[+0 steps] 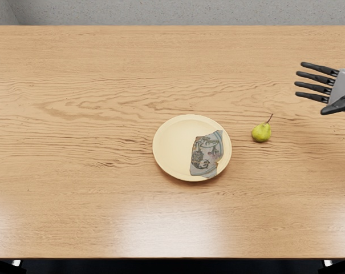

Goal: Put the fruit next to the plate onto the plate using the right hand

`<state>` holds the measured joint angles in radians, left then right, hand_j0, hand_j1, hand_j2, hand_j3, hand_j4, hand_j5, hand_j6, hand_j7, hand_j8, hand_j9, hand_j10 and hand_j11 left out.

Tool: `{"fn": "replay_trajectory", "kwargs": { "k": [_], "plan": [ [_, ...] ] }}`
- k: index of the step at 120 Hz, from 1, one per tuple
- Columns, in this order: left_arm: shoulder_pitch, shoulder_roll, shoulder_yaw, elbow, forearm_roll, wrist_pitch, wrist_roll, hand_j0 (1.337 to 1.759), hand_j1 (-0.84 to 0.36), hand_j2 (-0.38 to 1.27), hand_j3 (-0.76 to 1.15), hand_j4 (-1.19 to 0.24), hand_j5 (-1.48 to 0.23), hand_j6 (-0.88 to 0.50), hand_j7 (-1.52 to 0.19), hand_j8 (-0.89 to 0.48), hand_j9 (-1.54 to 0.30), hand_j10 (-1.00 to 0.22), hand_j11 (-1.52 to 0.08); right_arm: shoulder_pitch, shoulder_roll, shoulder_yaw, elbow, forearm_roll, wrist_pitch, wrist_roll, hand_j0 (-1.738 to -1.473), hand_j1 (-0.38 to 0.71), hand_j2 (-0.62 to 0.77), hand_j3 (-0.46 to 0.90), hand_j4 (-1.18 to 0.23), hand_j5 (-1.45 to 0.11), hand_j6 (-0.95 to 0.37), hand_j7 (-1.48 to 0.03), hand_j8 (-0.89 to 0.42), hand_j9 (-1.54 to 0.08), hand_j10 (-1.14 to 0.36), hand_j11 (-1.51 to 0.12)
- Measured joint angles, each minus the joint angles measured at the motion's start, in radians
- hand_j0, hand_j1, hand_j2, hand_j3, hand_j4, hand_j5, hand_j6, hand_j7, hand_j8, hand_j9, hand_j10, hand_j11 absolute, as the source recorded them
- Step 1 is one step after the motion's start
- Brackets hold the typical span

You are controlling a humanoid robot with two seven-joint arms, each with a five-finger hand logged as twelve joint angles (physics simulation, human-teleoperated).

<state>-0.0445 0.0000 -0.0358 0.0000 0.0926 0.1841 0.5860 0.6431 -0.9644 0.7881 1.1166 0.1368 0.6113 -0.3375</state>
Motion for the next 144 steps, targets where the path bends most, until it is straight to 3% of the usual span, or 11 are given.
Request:
{"fn": "replay_trajectory", "kwargs": {
  "k": [32,54,85,93,117,128,144],
  "plan": [
    [0.000,0.000,0.000,0.000,0.000,0.000,0.000,1.658,0.35,0.00,0.00,0.00,0.00,0.00,0.00,0.00,0.00,0.00,0.00,0.012,0.002,-0.003,0.002,-0.022,0.000,-0.005,-1.658,-0.35,0.00,0.00,0.00,0.00,0.00,0.00,0.00,0.00,0.00,0.00],
    [0.000,0.000,0.000,0.000,0.000,0.000,0.000,1.658,0.35,0.00,0.00,0.00,0.00,0.00,0.00,0.00,0.00,0.00,0.00,0.112,0.060,-0.004,0.019,-0.197,0.000,-0.008,-1.658,-0.35,0.00,0.00,0.00,0.00,0.00,0.00,0.00,0.00,0.00,0.00],
    [0.000,0.000,0.000,0.000,-0.001,0.000,0.000,1.658,0.35,0.00,0.00,0.00,0.00,0.00,0.00,0.00,0.00,0.00,0.00,0.152,0.066,-0.006,0.271,-0.624,-0.055,-0.013,-1.658,-0.35,0.00,0.00,0.00,0.00,0.00,0.00,0.00,0.00,0.00,0.00],
    [0.000,0.000,0.000,0.000,0.000,0.000,0.000,1.658,0.35,0.00,0.00,0.00,0.00,0.00,0.00,0.00,0.00,0.00,0.00,0.151,0.073,-0.017,0.322,-0.743,-0.157,-0.043,-1.658,-0.35,0.00,0.00,0.00,0.00,0.00,0.00,0.00,0.00,0.00,0.00],
    [0.000,0.000,0.000,0.000,0.000,0.000,0.000,1.658,0.35,0.00,0.00,0.00,0.00,0.00,0.00,0.00,0.00,0.00,0.00,0.153,0.166,-0.070,0.394,-1.089,-0.466,-0.219,-1.658,-0.35,0.00,0.00,0.00,0.00,0.00,0.00,0.00,0.00,0.00,0.00],
    [0.000,0.000,0.000,0.000,0.000,0.000,0.000,1.658,0.35,0.00,0.00,0.00,0.00,0.00,0.00,0.00,0.00,0.00,0.00,0.160,0.226,-0.098,0.401,-1.224,-0.510,-0.251,-1.658,-0.35,0.00,0.00,0.00,0.00,0.00,0.00,0.00,0.00,0.00,0.00],
    [0.000,0.000,0.000,0.000,0.000,0.000,0.000,1.658,0.35,0.00,0.00,0.00,0.00,0.00,0.00,0.00,0.00,0.00,0.00,0.157,0.265,-0.144,0.401,-1.328,-0.607,-0.267,-1.658,-0.35,0.00,0.00,0.00,0.00,0.00,0.00,0.00,0.00,0.00,0.00]
  ]
}}
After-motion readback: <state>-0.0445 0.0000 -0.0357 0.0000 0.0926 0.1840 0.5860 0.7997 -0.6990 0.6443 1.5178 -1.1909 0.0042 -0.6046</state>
